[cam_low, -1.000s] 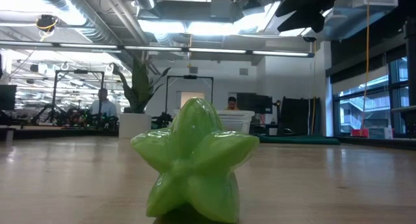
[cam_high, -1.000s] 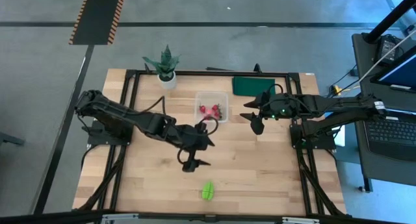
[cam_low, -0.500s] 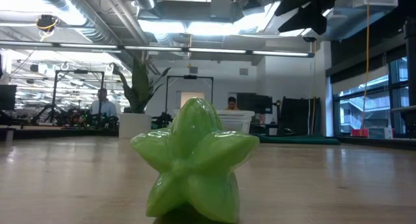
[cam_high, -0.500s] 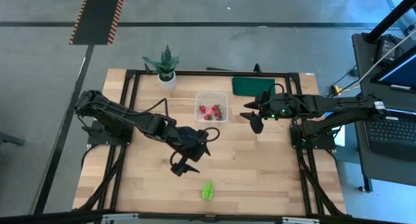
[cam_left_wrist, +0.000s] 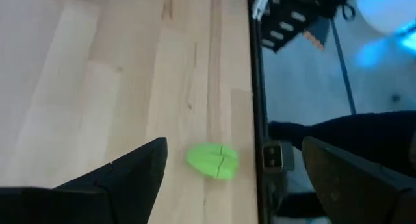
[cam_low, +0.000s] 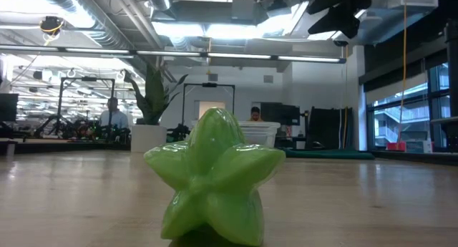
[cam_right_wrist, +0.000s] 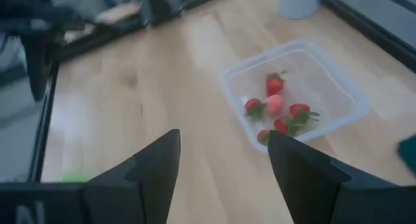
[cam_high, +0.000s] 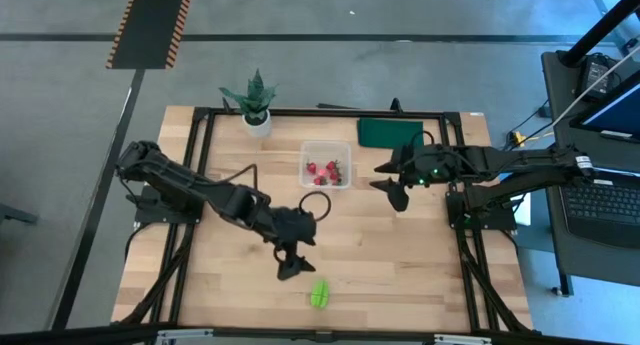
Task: Pick and placing Produce into tupperware
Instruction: Put the starfruit into the transparent container
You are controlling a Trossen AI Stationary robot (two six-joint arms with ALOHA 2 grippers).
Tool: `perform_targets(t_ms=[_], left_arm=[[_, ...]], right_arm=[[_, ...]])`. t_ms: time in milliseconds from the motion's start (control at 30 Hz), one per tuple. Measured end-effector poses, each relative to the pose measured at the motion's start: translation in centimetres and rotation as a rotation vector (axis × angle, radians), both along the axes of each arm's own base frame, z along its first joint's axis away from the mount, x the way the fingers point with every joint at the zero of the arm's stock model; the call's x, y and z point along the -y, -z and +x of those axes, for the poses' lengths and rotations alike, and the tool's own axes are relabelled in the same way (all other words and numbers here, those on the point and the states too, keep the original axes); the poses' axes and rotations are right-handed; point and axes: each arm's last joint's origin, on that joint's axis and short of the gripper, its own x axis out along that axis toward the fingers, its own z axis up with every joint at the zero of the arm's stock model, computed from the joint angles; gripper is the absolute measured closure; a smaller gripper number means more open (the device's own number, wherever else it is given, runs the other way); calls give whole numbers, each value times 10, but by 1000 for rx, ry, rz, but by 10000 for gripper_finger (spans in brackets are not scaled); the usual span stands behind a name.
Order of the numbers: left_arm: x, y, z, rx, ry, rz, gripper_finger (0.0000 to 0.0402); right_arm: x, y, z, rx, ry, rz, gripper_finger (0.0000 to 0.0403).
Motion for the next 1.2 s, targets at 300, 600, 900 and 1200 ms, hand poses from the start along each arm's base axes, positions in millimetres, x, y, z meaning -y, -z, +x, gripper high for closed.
perform_targets(t_ms=[300,600,900,1200], left_arm=[[47,29,24,116,-130,-11,56],[65,79,38,-133,-406,-294,56],[61,99,29,-334,-536,-295,56],[60,98,31,-272,-387,-162,56]], right_arm=[[-1,8,-5,-119,-155,-161,169],[-2,17,-13,-245,-240,-178,169],[-2,17,-13,-244,-253,-189,169],[-2,16,-13,-243,-253,-189,169]])
